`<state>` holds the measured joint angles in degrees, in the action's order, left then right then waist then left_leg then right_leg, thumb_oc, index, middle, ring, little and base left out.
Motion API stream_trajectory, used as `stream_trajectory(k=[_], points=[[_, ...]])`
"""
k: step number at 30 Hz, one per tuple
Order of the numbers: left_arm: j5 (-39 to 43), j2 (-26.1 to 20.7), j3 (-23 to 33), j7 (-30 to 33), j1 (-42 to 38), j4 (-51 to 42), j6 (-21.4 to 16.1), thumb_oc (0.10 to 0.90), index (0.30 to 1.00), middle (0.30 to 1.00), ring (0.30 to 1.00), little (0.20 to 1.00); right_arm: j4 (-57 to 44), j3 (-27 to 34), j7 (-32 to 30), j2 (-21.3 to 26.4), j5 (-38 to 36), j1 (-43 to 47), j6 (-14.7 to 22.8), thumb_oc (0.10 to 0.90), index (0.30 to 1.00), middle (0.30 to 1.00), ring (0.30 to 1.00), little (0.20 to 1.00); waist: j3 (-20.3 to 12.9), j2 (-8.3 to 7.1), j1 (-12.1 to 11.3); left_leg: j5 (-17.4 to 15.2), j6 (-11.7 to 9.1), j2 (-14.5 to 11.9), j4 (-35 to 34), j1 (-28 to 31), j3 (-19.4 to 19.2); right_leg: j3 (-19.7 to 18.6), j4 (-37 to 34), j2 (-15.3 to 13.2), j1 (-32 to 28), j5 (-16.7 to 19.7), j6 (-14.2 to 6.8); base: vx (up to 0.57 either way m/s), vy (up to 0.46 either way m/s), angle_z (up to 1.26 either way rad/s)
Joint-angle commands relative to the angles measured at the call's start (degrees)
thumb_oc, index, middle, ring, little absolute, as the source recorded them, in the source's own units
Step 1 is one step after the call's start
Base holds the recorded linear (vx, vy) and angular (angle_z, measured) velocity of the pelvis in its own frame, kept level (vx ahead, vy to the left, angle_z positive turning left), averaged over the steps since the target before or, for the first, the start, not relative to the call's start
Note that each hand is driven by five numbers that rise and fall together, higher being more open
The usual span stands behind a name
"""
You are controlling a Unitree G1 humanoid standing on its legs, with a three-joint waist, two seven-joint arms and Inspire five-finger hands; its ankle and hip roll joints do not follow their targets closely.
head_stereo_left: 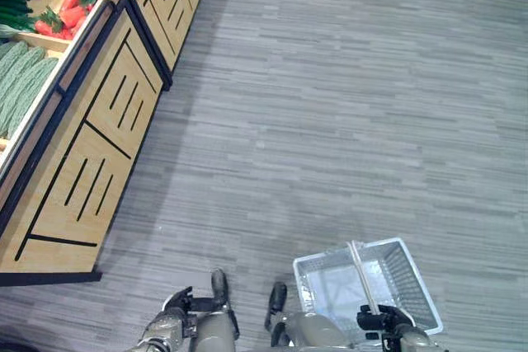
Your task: Get the vegetables into the basket
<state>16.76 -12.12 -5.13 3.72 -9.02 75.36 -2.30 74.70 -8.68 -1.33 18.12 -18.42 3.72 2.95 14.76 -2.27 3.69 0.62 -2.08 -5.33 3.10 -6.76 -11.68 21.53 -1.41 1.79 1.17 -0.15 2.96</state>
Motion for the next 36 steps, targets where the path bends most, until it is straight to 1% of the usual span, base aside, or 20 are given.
stream_trajectory(k=[1,4,5,6,9,12,13,15,16,18,19,20,23,24,26,28,30,32,34,36], points=[[-2.6,-3.5,-2.0,0.7,2.2,0.5,-0.4,0.900,1.000,1.000,1.000,1.000,-0.9,0.6,0.3,0.5,0.1,-2.7,-0.1,0.400,0.300,0.300,0.300,0.300,0.1,-0.65,-3.4,-3.7,3.3,3.4,1.2,0.3,-1.4,-10.6,8.3,-9.7,3.8,-2.5,-7.5,0.12,0.393,-0.07],[-2.7,-4.3,-1.6,1.1,1.9,0.4,-0.4,0.900,1.000,1.000,1.000,1.000,-0.5,-0.1,0.2,0.1,0.7,-1.9,-0.3,0.400,0.300,0.300,0.300,0.300,0.2,-1.05,-4.2,-4.2,4.6,4.6,0.0,0.6,-1.8,-11.5,7.8,-10.4,4.4,-0.4,-8.6,0.06,0.248,-0.18],[-2.7,-4.3,-1.6,1.1,1.9,0.4,-0.4,0.900,1.000,1.000,1.000,1.000,-0.5,-0.1,0.2,0.1,0.7,-1.9,-0.3,0.400,0.300,0.300,0.300,0.300,0.2,-1.06,-4.3,-4.2,4.6,4.6,0.0,0.6,-1.8,-11.5,7.7,-10.4,4.4,-0.4,-8.6,0.06,0.277,-0.14],[-2.6,-4.7,-1.4,1.2,1.9,0.5,-0.5,0.900,1.000,1.000,1.000,1.000,-0.2,-0.5,0.4,-0.1,1.2,-1.6,-0.6,0.400,0.300,0.300,0.300,0.300,0.2,-1.31,-4.8,-4.4,5.4,5.5,-0.9,1.1,-2.0,-11.6,7.4,-11.2,4.3,1.7,-9.5,0.05,0.246,-0.01],[-2.6,-4.7,-1.0,1.4,2.2,0.7,-0.6,0.900,1.000,1.000,1.000,1.000,-0.1,-1.0,0.7,-0.2,1.9,-1.4,-0.7,0.400,0.300,0.300,0.300,0.300,0.0,-1.44,-5.5,-4.8,6.4,6.8,-1.6,1.5,-1.3,-11.2,7.5,-12.3,4.2,4.1,-10.5,0.06,0.261,0.12],[-2.5,-4.8,-0.8,1.5,2.3,0.7,-0.6,0.900,1.000,1.000,1.000,1.000,-0.2,-1.1,0.8,-0.4,1.9,-1.3,-0.7,0.400,0.300,0.300,0.300,0.300,-0.1,-1.53,-5.8,-5.4,7.0,7.5,-1.5,1.8,-0.5,-10.7,8.5,-12.8,4.1,4.4,-10.8,0.04,0.164,0.21],[-2.5,-4.8,-0.7,1.5,2.3,0.6,-0.6,0.900,1.000,1.000,1.000,1.000,-0.5,-1.3,0.8,-0.4,1.9,-1.2,-0.6,0.400,0.300,0.300,0.300,0.300,-0.1,-1.51,-5.9,-5.7,7.3,7.8,-1.4,2.0,0.0,-10.8,9.6,-13.0,4.1,4.4,-10.8,0.06,0.195,0.44],[-3.0,-5.0,-0.9,1.6,2.5,0.3,-0.6,0.900,1.000,1.000,1.000,1.000,-1.1,-1.9,0.9,-0.7,2.0,-0.9,-0.4,0.400,0.300,0.300,0.300,0.300,0.3,-1.35,-6.3,-6.5,8.4,8.7,-1.0,3.7,1.6,-11.1,17.6,-13.7,5.6,5.0,-10.3,0.09,0.252,0.45],[-2.9,-5.2,-0.9,1.5,2.6,0.1,-0.6,0.900,1.000,1.000,1.000,1.000,-1.3,-2.1,0.9,-0.7,1.8,-0.9,-0.4,0.400,0.300,0.300,0.300,0.300,0.4,-1.29,-6.4,-6.6,8.6,8.9,-1.0,4.3,2.3,-12.0,20.3,-13.3,6.6,4.8,-9.8,0.06,0.140,0.34],[-3.1,-5.1,-1.1,1.5,2.5,0.0,-0.7,0.900,1.000,1.000,1.000,1.000,-1.4,-2.3,1.0,-0.7,1.7,-0.8,-0.3,0.400,0.300,0.300,0.300,0.300,0.5,-1.15,-6.5,-6.6,8.8,9.1,-1.0,4.6,2.8,-13.1,21.3,-12.5,7.7,5.0,-9.6,0.03,0.054,0.32],[-3.1,-5.1,-1.4,1.6,2.2,-0.1,-0.8,0.900,1.000,1.000,1.000,1.000,-1.6,-2.7,1.0,-0.6,1.3,-0.4,-0.2,0.400,0.300,0.300,0.300,0.300,0.7,-0.79,-6.3,-6.3,8.6,9.1,-1.4,5.0,3.8,-15.8,19.9,-10.3,9.0,4.3,-9.0,0.02,0.027,0.50],[-3.0,-5.1,-1.5,1.5,2.1,-0.1,-0.9,0.900,1.000,1.000,1.000,1.000,-1.7,-3.0,1.0,-0.6,0.9,0.1,-0.1,0.400,0.300,0.300,0.300,0.300,1.1,-0.50,-6.4,-6.0,8.4,9.0,-0.8,5.2,4.7,-18.9,16.4,-8.0,10.8,4.3,-8.6,0.02,0.018,0.63],[-3.1,-5.1,-1.8,1.5,1.6,0.1,-1.1,0.900,1.000,1.000,1.000,1.000,-1.6,-3.7,1.2,-0.8,0.5,0.5,0.2,0.400,0.300,0.300,0.300,0.300,2.5,-0.53,-6.0,-5.7,8.1,9.1,-0.3,5.7,7.2,-25.3,9.1,-4.1,14.5,5.5,-9.2,0.03,-0.063,0.46],[-3.2,-5.0,-1.8,1.6,1.6,0.2,-1.1,0.900,1.000,1.000,1.000,1.000,-1.5,-3.6,1.1,-0.9,0.4,0.5,0.2,0.400,0.300,0.300,0.300,0.300,2.6,-0.66,-5.9,-5.7,7.9,9.4,-0.1,5.6,7.7,-25.4,8.5,-4.2,14.3,6.0,-9.5,0.08,-0.123,0.55],[-3.2,-5.0,-2.0,1.8,1.1,0.6,-1.2,0.900,1.000,1.000,1.000,1.000,-1.4,-3.6,1.0,-1.0,0.3,0.2,0.3,0.400,0.300,0.300,0.300,0.300,2.5,-1.24,-5.4,-5.4,7.4,10.1,-0.3,5.2,9.8,-29.5,4.7,-2.1,15.7,6.6,-10.0,0.10,-0.154,0.83],[-3.1,-5.0,-2.0,1.8,1.0,0.7,-1.2,0.900,1.000,1.000,1.000,1.000,-1.3,-3.7,1.2,-1.0,0.3,0.2,0.2,0.400,0.300,0.300,0.300,0.300,2.7,-1.44,-5.1,-5.2,7.1,10.4,-0.6,5.6,10.9,-30.3,4.2,-1.7,15.6,6.7,-10.3,0.09,-0.117,0.85],[-3.2,-4.9,-2.3,1.9,0.8,1.0,-1.2,0.900,1.000,1.000,1.000,1.000,-1.0,-3.7,1.5,-0.9,0.5,-0.4,0.1,0.400,0.300,0.300,0.300,0.300,2.6,-1.69,-4.3,-5.1,6.5,10.8,-1.4,6.3,13.4,-31.1,5.1,-0.7,15.6,6.1,-10.3,0.16,-0.198,0.85],[-3.1,-4.5,-2.7,1.9,0.4,1.4,-1.2,0.900,1.000,1.000,1.000,1.000,0.0,-3.5,1.6,-0.7,0.6,-0.8,0.1,0.400,0.300,0.300,0.300,0.300,2.0,-1.60,-3.4,-5.6,5.4,10.5,-1.5,7.3,16.5,-33.8,7.1,0.7,14.1,4.3,-8.9,0.32,-0.350,1.26],[-3.2,-4.2,-3.1,2.0,0.4,1.6,-1.1,0.900,1.000,1.000,1.000,1.000,0.7,-4.1,1.7,-0.5,1.7,-1.1,-0.1,0.400,0.300,0.300,0.300,0.300,1.2,-1.18,-3.4,-5.8,4.3,9.6,-0.7,7.7,18.5,-32.8,8.4,1.1,13.8,2.8,-7.5,0.31,-0.364,1.17],[-3.2,-4.0,-3.2,2.1,0.4,1.6,-1.1,0.900,1.000,1.000,1.000,1.000,0.7,-4.1,1.6,-0.4,1.8,-1.1,-0.1,0.400,0.300,0.300,0.300,0.300,1.0,-1.11,-3.0,-5.9,3.9,9.4,-0.1,7.4,19.5,-31.8,8.6,1.0,13.6,2.3,-7.1,0.16,-0.211,0.49]])
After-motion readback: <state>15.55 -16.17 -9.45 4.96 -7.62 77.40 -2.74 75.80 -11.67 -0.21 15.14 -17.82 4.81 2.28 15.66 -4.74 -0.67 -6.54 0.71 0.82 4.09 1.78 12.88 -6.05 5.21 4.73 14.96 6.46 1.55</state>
